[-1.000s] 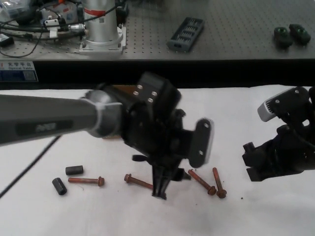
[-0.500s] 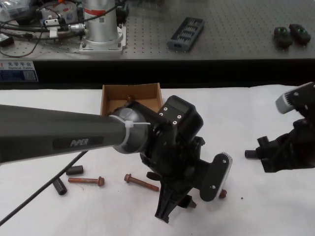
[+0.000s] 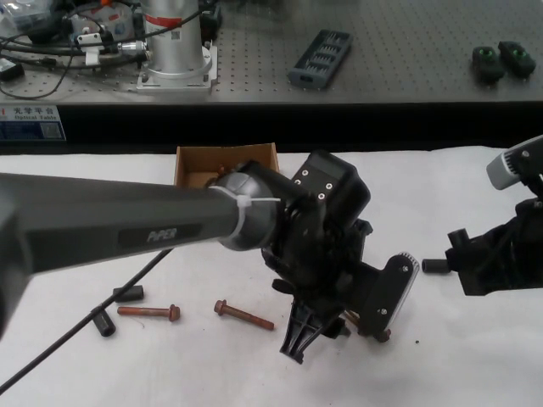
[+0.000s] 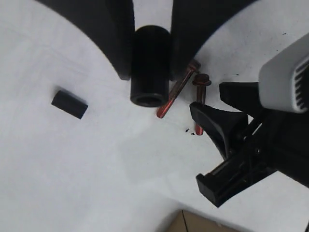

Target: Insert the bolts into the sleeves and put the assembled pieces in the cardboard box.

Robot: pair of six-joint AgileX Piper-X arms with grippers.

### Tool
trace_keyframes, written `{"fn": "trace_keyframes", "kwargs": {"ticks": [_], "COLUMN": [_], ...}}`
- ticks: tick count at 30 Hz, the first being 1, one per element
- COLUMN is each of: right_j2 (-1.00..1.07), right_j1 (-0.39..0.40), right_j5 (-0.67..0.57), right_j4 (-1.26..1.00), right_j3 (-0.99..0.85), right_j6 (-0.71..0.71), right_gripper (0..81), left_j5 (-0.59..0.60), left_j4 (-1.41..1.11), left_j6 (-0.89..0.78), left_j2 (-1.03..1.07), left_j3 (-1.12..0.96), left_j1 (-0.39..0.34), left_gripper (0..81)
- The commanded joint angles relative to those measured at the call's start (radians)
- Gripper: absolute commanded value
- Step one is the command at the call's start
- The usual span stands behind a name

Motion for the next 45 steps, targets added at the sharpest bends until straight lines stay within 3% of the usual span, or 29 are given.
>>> {"fn": "trace_keyframes", "kwargs": {"ticks": [1, 32, 37, 45], "right_j2": [-0.011, -0.046, -0.046, -0.052], "right_j1": [-0.006, -0.004, -0.004, -0.004], "right_j5": [-0.026, -0.049, -0.049, -0.049], "right_j4": [-0.001, -0.034, -0.034, -0.034], "right_j3": [-0.005, 0.049, 0.049, 0.049], "right_j6": [-0.008, 0.000, 0.002, 0.007], "right_gripper": [1.9, 1.9, 1.9, 1.9], "left_j5": [-0.012, -0.076, -0.090, -0.104], "left_j4": [0.075, 0.119, 0.162, 0.212], "left_j6": [0.015, 0.044, 0.053, 0.061], "left_j2": [0.025, 0.094, 0.113, 0.154], "left_j3": [-0.030, -0.155, -0.158, -0.158], "left_j1": [-0.003, 0.000, 0.000, -0.005], "left_gripper": [33.1, 32.8, 28.3, 28.1]}}
